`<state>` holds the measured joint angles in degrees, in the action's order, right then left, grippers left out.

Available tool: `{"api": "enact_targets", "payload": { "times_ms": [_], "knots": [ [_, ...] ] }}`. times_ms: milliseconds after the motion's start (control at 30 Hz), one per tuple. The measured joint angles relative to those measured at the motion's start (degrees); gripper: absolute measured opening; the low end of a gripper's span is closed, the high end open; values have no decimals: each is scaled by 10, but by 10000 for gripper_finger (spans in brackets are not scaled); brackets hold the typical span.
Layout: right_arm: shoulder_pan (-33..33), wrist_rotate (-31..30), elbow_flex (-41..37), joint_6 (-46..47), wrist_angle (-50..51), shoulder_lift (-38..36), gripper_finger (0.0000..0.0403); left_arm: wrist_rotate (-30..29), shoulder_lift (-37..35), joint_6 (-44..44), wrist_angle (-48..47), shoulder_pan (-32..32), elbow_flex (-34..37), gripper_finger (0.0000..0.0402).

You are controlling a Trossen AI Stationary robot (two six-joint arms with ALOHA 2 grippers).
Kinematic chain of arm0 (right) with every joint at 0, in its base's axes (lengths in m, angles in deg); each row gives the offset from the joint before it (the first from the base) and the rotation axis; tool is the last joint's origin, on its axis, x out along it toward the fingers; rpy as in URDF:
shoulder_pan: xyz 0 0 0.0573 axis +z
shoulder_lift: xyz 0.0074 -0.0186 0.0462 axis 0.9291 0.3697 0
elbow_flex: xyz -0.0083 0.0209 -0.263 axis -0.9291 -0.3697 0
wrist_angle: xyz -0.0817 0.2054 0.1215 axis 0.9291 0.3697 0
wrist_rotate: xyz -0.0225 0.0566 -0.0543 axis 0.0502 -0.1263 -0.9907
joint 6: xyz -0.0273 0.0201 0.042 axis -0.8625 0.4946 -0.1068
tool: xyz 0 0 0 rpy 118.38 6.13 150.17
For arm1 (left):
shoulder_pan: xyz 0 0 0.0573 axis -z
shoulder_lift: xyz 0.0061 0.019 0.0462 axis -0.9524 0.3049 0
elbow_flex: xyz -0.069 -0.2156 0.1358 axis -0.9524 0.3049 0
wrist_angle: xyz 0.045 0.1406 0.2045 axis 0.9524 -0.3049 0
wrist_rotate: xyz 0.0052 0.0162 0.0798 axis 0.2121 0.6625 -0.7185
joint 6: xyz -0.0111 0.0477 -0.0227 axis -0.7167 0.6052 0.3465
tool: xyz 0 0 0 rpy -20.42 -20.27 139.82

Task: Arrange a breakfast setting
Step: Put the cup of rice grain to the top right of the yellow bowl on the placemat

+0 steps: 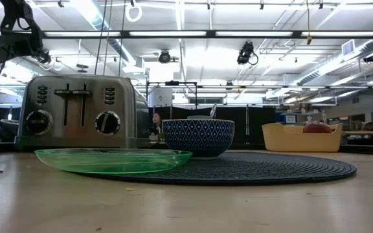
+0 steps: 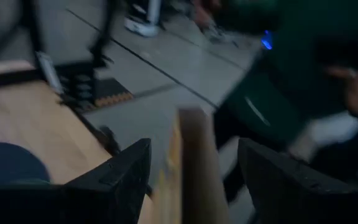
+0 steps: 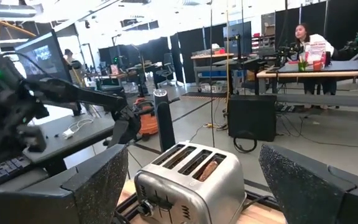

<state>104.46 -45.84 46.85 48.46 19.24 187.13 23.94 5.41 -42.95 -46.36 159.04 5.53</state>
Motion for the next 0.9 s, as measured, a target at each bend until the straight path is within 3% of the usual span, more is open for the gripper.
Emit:
{"api": "enact_targets", "payload": {
  "times_ms": [200, 367, 467, 700, 900],
  "knots": [
    [-34, 84, 0, 4, 56, 0, 366, -88, 25, -4, 0, -52, -39, 237],
    [-70, 164, 0, 5, 111, -2, 366, -159, 55, -66, -32, -159, -67, 231],
    [-100, 242, 0, 29, 172, -11, 366, -162, 69, -93, -59, -246, -71, 231],
    [-190, 486, 0, 136, 380, -36, 366, -135, 139, -127, -94, -453, -69, 230],
    [-216, 621, 0, 139, 513, -53, 361, -83, 220, -190, -100, -597, -69, 230]
  ]
}}
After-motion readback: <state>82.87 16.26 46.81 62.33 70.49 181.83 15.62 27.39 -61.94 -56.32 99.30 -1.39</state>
